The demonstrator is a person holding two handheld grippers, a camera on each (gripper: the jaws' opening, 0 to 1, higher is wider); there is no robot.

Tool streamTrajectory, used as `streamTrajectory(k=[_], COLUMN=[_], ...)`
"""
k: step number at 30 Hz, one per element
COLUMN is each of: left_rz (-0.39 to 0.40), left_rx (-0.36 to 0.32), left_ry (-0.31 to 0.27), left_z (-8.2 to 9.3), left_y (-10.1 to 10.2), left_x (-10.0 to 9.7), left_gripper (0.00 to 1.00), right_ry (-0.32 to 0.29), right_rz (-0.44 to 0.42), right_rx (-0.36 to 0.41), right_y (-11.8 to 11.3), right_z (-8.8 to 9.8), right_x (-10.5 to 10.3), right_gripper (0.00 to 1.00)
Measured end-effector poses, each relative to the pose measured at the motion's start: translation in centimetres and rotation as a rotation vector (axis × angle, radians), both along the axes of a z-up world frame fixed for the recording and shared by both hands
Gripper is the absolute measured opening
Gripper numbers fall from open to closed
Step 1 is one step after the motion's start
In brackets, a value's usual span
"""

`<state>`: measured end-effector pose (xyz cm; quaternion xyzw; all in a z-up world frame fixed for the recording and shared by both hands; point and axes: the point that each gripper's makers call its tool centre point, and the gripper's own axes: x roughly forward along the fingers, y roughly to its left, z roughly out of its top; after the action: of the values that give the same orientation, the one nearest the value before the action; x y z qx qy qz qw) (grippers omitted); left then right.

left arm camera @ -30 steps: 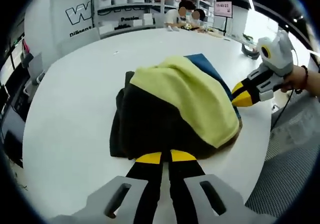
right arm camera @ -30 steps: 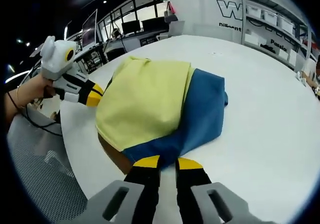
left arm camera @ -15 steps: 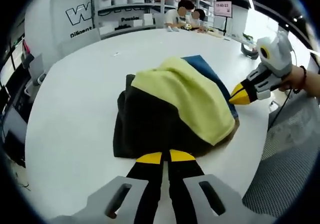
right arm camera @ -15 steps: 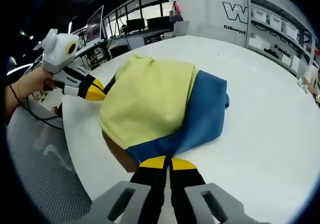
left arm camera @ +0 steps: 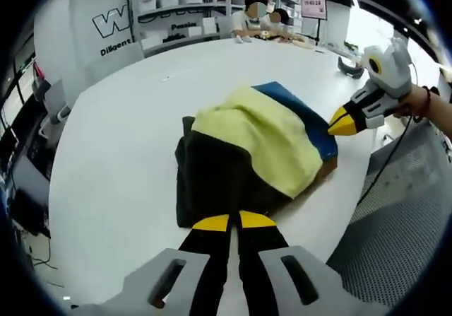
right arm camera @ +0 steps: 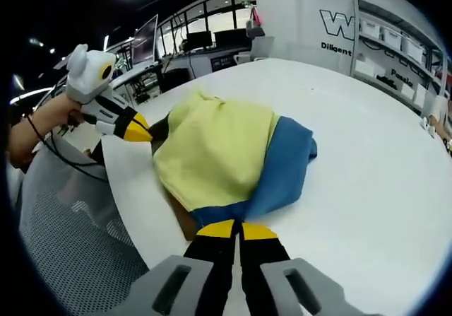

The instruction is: Fold the garment on the visible template until the final outline fits inside the template.

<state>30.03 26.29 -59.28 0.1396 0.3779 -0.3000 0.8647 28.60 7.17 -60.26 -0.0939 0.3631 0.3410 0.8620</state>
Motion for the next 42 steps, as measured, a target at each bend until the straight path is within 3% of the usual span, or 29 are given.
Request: streamTrajectory(k=[10,19,24,29,32,34,42], left_rz=[-0.002,0.026,0.032,0.108,0.115,0.097,0.133], left_rx=[0.008,0.021,0.033,-0.020,-0.047,-0.038,-0.045], left_ry=[-0.002,0.045,0.009,0.022,-0.020,-0.084,-0.146], left_z=[1.4,3.0,4.9,7.0,8.7,9.9,11.9], left_y=[0.4,1.0,1.0,1.2,1.0,0.8,0.5], left_x=[-1.4,-3.3,-3.4,-2.9,-2.0,-0.8,2.1], left_gripper=[0.02,0.02,0.02,0.02,0.02,0.02,0.02], right_ry=[-0.018,-0.023,-0.034,-0.095,-0.141,-0.177,-0.272], right_rz=[0.029,0.090,0.103,0.102,0.098,0.102,0.055], right_rx=[-0.013,-0.028,-0.004,0.011,0.024,0.014,0.022], right_y=[0.5,0.8,1.1,1.5,1.9,2.0,2.1], right_z=[1.6,3.4,4.9,6.9,8.4,9.0,11.7], right_x=[-1.1,-2.7,-2.8,-1.9,-0.9,-0.1,3.7], right_gripper=[0.00,0.00,0.00,0.00,0.00,0.00,0.00])
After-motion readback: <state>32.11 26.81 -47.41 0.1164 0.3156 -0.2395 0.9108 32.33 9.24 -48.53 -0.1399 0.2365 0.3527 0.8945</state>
